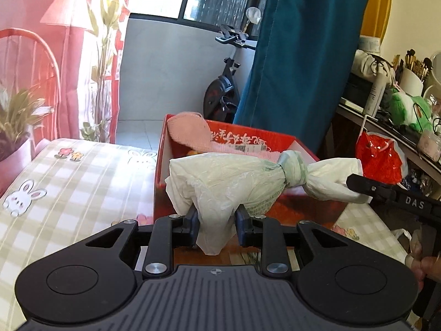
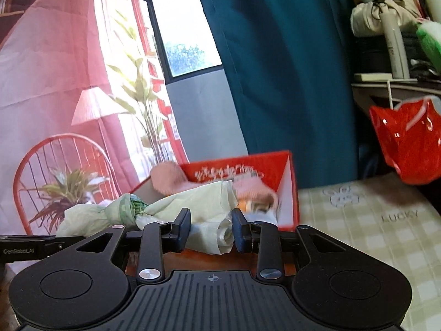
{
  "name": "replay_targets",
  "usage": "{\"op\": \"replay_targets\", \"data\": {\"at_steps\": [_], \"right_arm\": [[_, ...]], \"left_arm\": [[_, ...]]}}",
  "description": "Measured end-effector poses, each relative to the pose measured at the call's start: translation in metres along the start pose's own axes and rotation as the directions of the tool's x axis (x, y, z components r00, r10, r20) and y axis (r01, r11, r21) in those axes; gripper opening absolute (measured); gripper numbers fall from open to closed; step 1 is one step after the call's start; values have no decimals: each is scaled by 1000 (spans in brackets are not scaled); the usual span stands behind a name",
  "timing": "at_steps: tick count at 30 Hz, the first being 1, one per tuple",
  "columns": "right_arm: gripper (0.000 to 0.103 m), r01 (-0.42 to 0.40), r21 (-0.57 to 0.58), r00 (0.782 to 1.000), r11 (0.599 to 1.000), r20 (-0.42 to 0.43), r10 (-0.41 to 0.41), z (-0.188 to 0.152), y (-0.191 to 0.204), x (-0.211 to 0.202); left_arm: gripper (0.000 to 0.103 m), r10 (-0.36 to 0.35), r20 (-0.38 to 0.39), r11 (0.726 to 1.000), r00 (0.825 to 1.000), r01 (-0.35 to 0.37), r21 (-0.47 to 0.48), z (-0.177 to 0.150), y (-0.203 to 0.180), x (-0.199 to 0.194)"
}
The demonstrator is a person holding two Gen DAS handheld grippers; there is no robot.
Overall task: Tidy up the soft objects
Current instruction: 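Lift the white plastic bag over the red box with both grippers, then lower the white bag into the box and open both grippers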
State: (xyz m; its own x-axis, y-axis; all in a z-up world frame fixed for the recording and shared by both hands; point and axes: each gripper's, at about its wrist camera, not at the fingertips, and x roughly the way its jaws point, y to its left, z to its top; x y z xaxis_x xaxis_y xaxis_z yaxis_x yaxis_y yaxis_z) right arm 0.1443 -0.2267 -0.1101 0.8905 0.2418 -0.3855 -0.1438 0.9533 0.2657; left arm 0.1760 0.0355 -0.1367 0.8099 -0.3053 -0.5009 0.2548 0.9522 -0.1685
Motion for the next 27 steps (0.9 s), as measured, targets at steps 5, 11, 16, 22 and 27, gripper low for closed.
{"op": "replay_targets", "data": {"at_steps": [5,11,16,22,27], "right_arm": [[29,21,-31,1000,999,-12,-22,11,-1,18],[28,41,-32,998,999,-54,-43,19,-8,44],[28,68,-10,993,998,-96,-68,19,-16,61],[33,108,-20,988,994,-110,-110,14,-27,64],[24,95,-22,990,995,-103,-97,17,-32,63]], "left_arm": [[28,8,-5,1000,1000,-7,30,20,0,21],[28,-1,-39,999,999,3,46,34,7,47],[39,-8,-77,999,997,12,48,39,12,67],[52,16,-69,1000,998,-14,26,38,24,65],[25,18,-31,1000,999,-17,22,46,20,59]]}}
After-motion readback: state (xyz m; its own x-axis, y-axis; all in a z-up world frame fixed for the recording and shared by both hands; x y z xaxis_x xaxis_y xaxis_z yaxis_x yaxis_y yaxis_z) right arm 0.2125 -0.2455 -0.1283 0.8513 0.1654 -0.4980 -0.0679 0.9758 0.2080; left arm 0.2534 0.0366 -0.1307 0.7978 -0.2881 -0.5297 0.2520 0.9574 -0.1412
